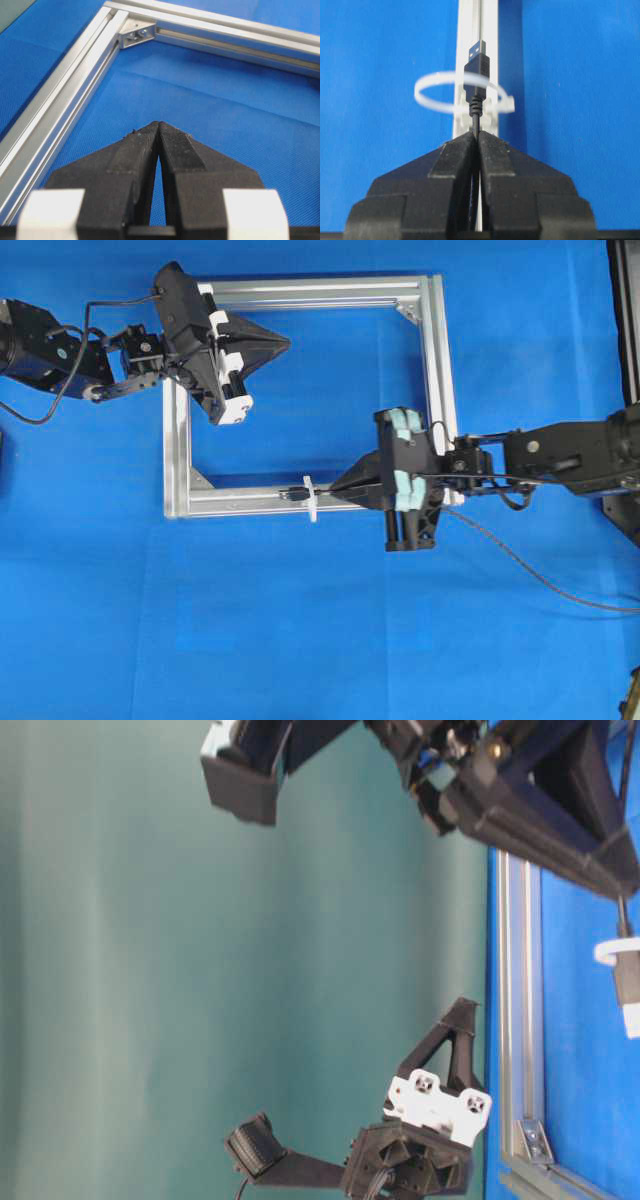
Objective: Insert the wire through the string loop located in the center.
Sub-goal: 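Push the USB plug leftward through the zip-tie loop with the right gripper, then move the open left gripper to the plug emerging left of the loop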
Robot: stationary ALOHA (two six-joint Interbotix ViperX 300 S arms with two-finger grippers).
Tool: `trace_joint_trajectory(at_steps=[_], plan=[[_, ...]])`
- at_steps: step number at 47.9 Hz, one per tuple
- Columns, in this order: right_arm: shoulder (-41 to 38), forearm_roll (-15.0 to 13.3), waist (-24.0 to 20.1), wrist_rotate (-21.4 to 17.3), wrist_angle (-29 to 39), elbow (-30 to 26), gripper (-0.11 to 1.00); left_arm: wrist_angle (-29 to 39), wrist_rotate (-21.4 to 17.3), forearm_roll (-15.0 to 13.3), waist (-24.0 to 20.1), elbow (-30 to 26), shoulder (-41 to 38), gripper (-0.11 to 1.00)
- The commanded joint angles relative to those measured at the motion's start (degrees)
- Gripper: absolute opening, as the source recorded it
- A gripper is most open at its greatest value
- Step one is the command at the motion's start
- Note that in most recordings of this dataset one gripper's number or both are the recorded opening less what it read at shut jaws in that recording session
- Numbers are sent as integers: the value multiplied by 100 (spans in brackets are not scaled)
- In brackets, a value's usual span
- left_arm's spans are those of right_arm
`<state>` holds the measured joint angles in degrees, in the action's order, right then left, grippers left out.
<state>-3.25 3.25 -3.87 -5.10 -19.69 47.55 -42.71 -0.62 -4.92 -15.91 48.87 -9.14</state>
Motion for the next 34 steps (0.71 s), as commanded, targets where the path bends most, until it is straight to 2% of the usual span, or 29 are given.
trace_joint_trajectory(at_steps=[1, 14, 34], plan=[[-35, 9, 9, 0, -62, -229, -2, -26, -9, 26, 0, -44, 202, 0], [-246, 9, -9, 0, -62, -475, -2, -26, -9, 26, 0, -35, 202, 0], [-255, 0, -9, 0, -62, -466, -2, -26, 62, 26, 44, -35, 211, 0]])
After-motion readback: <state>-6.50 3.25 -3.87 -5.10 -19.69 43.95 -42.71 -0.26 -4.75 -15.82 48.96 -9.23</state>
